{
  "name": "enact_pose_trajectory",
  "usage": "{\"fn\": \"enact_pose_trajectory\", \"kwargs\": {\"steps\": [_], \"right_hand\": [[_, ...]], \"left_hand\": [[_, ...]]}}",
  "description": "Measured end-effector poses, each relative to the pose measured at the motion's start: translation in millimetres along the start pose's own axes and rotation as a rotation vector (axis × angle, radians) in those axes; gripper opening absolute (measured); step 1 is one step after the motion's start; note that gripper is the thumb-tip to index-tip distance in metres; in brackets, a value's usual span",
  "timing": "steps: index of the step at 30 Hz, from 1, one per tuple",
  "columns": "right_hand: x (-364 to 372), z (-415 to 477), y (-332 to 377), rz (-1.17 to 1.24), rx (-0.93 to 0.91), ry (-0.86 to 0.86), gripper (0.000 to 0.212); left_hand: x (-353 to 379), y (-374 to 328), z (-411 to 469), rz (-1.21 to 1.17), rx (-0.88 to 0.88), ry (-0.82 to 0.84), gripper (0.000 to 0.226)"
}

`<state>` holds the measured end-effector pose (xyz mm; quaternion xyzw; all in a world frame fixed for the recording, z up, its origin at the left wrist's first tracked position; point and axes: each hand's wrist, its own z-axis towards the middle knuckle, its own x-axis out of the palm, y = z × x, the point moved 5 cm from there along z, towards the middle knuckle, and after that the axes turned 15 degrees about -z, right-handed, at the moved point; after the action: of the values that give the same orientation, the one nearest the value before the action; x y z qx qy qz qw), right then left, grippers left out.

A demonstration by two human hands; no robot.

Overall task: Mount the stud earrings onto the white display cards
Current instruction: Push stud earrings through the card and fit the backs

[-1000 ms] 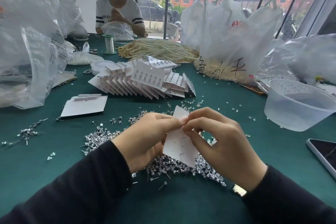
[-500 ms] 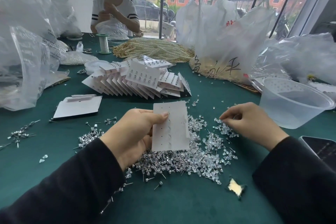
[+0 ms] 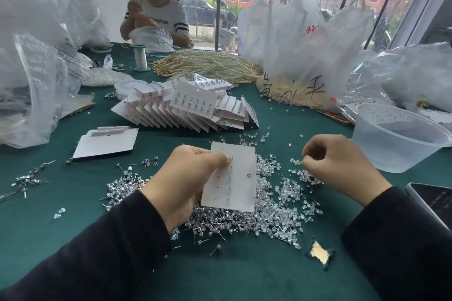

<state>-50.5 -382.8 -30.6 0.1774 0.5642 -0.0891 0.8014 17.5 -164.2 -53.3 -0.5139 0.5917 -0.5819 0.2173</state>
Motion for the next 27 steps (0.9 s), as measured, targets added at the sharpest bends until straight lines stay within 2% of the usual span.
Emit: {"fn": "enact_pose_trajectory", "kwargs": {"steps": [3,8,12,15,19,27], "right_hand": [[-12,-4,6,0.116,0.007,-0.114,0.014],[-20,-13,24,0.285,-0.056,-0.194,0.013],[-27,-31,56,0.359,-0.274,-0.31,0.008],[-27,-43,75,0.431,-0.398,-0.394,0.008],[-17,-47,87,0.483,-0.415,-0.354,0.005],[-10,-47,91,0.494,-0.391,-0.277,0.009]], "left_hand": [[-1,0,0,0.033,0.036,-0.017,0.013],[0,-1,0,0.056,0.062,-0.022,0.026],[1,1,-1,0.087,0.08,-0.023,0.041],[3,3,-2,0.115,0.096,-0.024,0.038],[8,1,-3,0.16,0.182,-0.009,0.019],[10,0,-4,0.248,0.242,0.003,0.019]]}}
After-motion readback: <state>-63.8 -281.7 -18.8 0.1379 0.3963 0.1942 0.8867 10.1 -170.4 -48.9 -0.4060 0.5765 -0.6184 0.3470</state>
